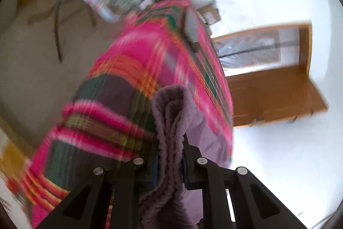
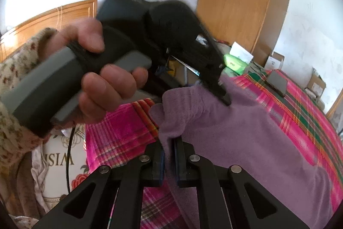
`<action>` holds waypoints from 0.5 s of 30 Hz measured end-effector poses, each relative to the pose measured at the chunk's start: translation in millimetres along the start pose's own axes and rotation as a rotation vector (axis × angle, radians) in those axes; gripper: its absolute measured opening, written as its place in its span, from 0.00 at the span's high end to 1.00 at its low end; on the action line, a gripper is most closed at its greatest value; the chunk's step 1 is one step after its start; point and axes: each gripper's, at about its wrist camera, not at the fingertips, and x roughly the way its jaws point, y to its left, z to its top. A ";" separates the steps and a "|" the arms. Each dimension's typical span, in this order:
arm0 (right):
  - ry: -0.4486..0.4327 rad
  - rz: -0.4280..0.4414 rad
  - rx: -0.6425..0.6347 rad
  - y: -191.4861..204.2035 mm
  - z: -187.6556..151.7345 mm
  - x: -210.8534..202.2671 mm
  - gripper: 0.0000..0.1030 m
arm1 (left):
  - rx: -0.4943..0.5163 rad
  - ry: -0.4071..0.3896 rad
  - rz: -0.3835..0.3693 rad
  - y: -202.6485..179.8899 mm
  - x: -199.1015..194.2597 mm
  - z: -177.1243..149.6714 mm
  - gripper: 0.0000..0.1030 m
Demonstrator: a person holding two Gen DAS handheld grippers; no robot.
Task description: Fold clothes
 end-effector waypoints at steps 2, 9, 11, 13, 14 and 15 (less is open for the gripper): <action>0.002 -0.003 0.000 1.9 1.8 2.5 0.93 | -0.032 0.012 0.011 2.5 1.6 2.3 0.84; 0.003 0.045 0.044 -6.2 3.1 1.7 0.93 | -0.088 0.003 0.008 15.6 6.0 4.1 0.84; 0.004 0.049 0.039 -5.3 3.2 3.5 0.93 | -0.097 0.002 0.016 19.8 7.4 4.5 0.84; 0.025 0.059 0.054 -7.1 2.6 8.9 0.93 | -0.109 0.007 0.012 20.6 10.7 5.5 0.84; 0.035 0.064 0.062 -8.0 2.1 11.4 0.93 | -0.119 0.008 0.009 21.0 11.0 6.1 0.84; 0.041 0.070 0.070 -8.7 0.8 13.0 0.93 | -0.118 0.008 0.013 20.2 11.3 6.2 0.84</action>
